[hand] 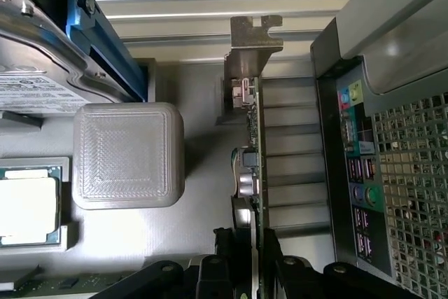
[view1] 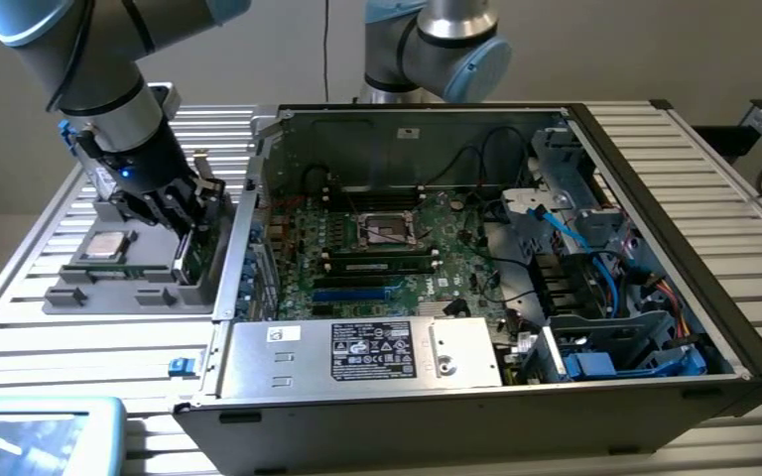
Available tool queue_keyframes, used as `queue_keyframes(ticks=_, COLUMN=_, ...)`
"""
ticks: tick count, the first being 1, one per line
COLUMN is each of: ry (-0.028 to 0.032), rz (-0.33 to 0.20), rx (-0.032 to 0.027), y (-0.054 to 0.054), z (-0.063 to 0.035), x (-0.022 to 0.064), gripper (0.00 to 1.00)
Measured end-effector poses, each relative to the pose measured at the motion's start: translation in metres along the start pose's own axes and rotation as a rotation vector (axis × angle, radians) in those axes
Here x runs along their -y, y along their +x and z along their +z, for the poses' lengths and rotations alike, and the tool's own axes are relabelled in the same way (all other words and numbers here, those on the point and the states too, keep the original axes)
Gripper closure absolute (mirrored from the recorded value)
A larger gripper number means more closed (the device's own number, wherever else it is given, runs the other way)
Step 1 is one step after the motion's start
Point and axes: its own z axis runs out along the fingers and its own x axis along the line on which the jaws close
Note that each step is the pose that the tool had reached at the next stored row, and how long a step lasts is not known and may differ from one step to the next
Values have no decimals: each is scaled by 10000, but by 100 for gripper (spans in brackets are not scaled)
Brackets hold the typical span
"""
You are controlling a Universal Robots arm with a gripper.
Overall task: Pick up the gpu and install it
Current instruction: 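Pick up the gpu and move the gpu toward the slot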
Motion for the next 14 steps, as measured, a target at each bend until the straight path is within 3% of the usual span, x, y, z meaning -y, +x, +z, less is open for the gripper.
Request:
queue_keyframes(ticks=4, ry=0, rz=-10, rx=-53, y=-1, z=-17, x=-2, gripper=72)
queue_keyframes(ticks=14, ry=-2, rz=-98, rx=-87, y=-36, z=-460, x=-54, gripper=72)
